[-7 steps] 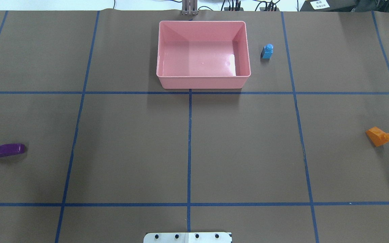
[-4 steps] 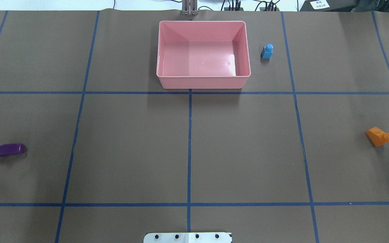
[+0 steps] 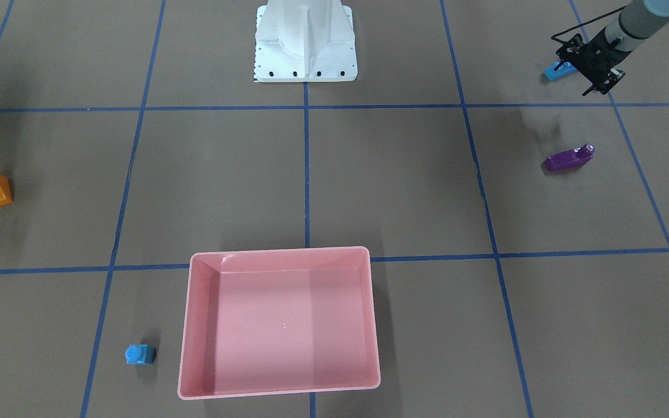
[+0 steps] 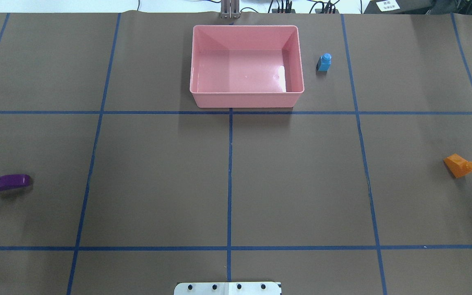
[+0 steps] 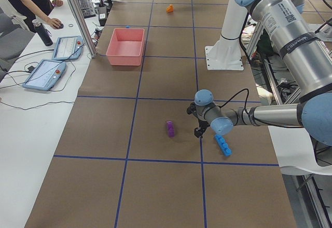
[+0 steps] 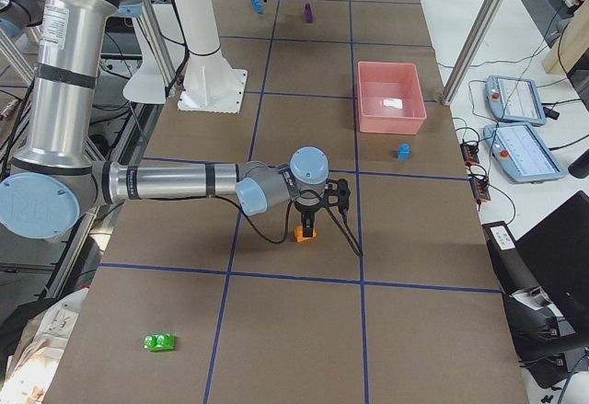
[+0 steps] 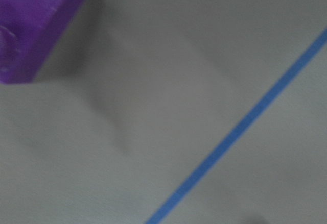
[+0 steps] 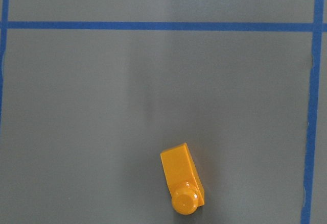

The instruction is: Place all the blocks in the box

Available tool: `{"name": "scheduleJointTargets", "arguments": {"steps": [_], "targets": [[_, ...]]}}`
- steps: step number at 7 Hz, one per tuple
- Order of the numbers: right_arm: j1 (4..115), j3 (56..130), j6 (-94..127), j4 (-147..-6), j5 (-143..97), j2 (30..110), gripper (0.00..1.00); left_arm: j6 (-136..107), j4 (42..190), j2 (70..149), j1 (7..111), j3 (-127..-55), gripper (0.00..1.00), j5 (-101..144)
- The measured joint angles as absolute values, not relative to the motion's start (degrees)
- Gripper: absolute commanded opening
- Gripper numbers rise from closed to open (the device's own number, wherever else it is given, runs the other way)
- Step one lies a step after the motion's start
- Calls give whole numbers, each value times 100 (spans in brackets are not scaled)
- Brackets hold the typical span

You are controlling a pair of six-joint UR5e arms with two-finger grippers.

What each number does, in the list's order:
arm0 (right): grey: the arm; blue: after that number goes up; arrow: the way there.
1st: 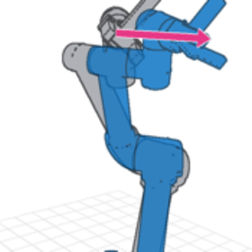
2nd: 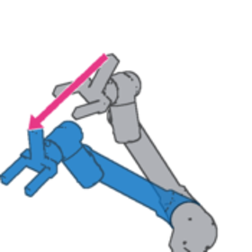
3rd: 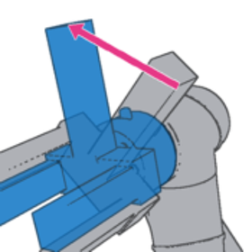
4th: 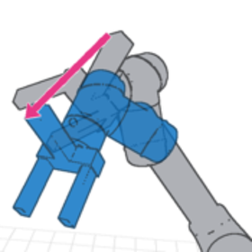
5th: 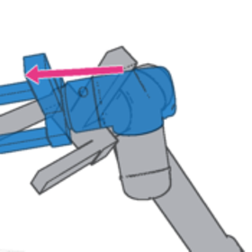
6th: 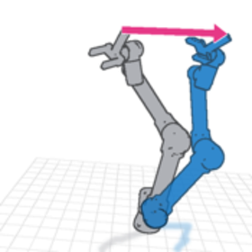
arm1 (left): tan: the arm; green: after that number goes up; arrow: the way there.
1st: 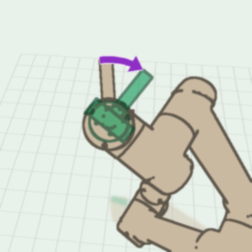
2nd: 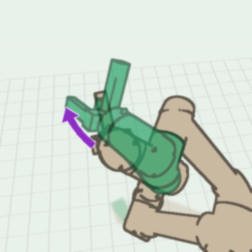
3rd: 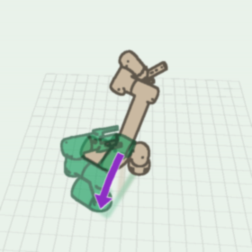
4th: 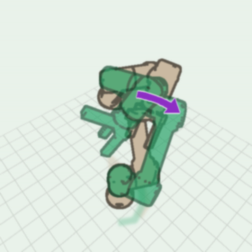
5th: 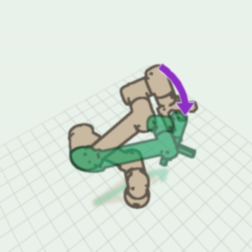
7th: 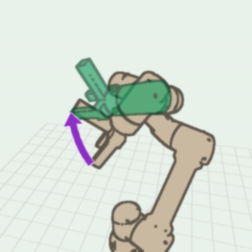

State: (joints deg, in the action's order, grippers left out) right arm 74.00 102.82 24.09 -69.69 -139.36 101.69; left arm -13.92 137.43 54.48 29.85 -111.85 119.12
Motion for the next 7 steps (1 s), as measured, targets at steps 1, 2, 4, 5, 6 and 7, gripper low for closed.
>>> {"name": "scheduleJointTargets", "arguments": {"steps": [1, 2, 4, 5, 6, 7], "targets": [[7396, 10282, 2409, -6965, -13927, 10169, 99, -1509, 13741, 5285, 2460, -11257, 99, 11433], [7393, 10283, 2408, -6962, -13922, 10169, 99, -1567, 13719, 5190, 2067, -11263, 99, 11173], [7365, 10264, 2408, -6961, -13929, 10169, 99, -1711, 13657, 5163, 1457, -11138, 88, 11030], [7354, 10249, 2410, -6961, -13920, 10167, 99, -1758, 13646, 5173, 1302, -11057, 69, 11021], [7345, 10238, 2414, -6961, -13913, 10163, 99, -1776, 13640, 5180, 1214, -10974, 46, 11022], [7330, 10224, 2416, -6961, -13908, 10162, 99, -1781, 13635, 5183, 1133, -10899, 0, 11027]]}}
